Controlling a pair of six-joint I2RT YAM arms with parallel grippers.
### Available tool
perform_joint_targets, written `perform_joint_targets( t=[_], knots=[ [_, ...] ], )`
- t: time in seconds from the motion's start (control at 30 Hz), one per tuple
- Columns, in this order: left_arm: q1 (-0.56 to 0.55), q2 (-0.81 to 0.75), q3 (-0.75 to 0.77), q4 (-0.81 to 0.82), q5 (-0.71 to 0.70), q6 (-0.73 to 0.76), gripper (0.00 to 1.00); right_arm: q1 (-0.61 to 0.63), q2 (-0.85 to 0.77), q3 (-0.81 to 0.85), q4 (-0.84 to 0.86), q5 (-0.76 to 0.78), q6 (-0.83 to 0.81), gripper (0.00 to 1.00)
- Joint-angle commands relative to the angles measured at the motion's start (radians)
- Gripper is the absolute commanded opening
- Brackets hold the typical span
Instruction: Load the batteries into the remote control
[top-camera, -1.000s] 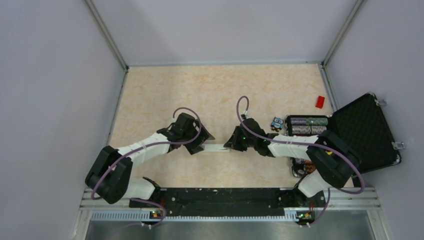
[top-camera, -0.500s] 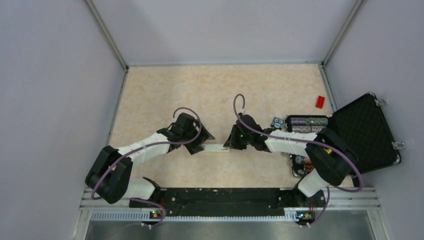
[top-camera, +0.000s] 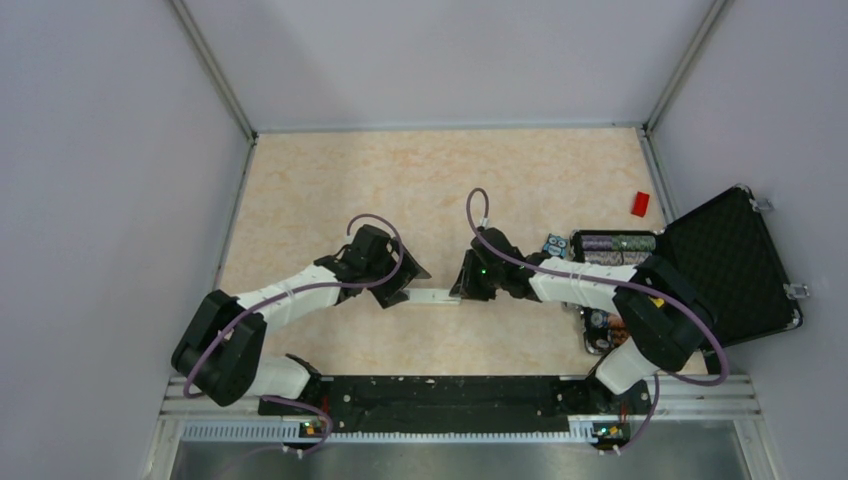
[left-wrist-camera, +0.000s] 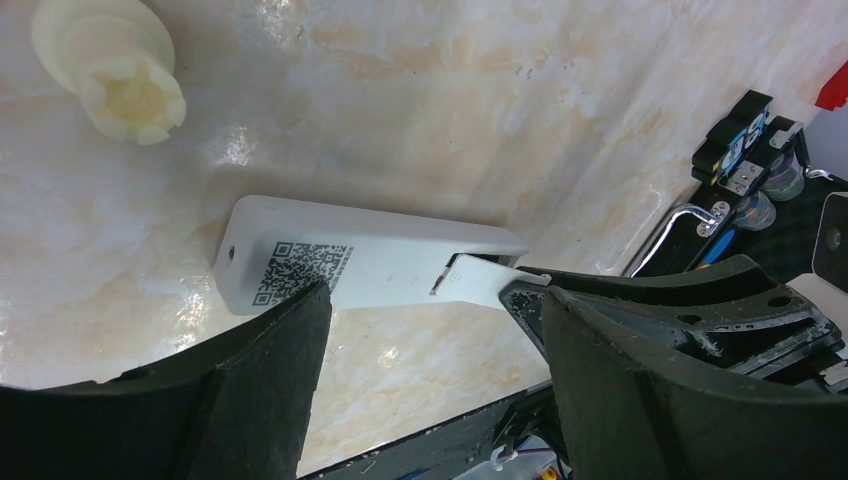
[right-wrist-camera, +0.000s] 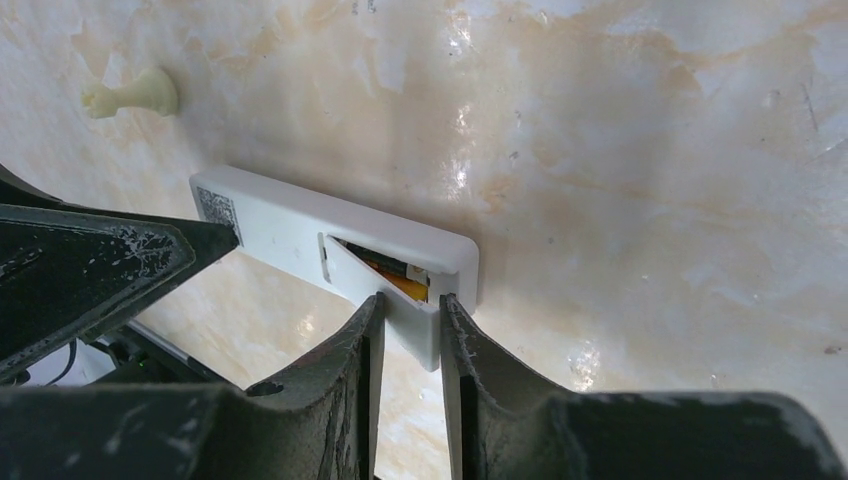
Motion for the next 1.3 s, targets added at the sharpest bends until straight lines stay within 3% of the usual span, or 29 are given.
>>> perform_joint_targets(
  t=[0.0,0.63,1.0,1.27],
  knots=[
    [0.004,0.023,0.010,-0.008,-0.030,0.008,0.82,0.006,-0.013,0.017,-0.097,0.024,-0.001,0.26],
    [0.004,0.020,0.014,-0.013,-0.028,0.019,0.82,0.007,0.033,0.077,-0.131,0.057,-0.041,0.26],
    [0.003,0.021,0.012,-0.016,-0.026,0.031,0.82,0.003,0.102,0.156,-0.181,0.062,-0.179,0.21],
    [0.004,0.027,0.014,-0.017,-0.023,0.036,0.82,-0.029,0.150,0.183,-0.244,-0.023,-0.267,0.20]
  ],
)
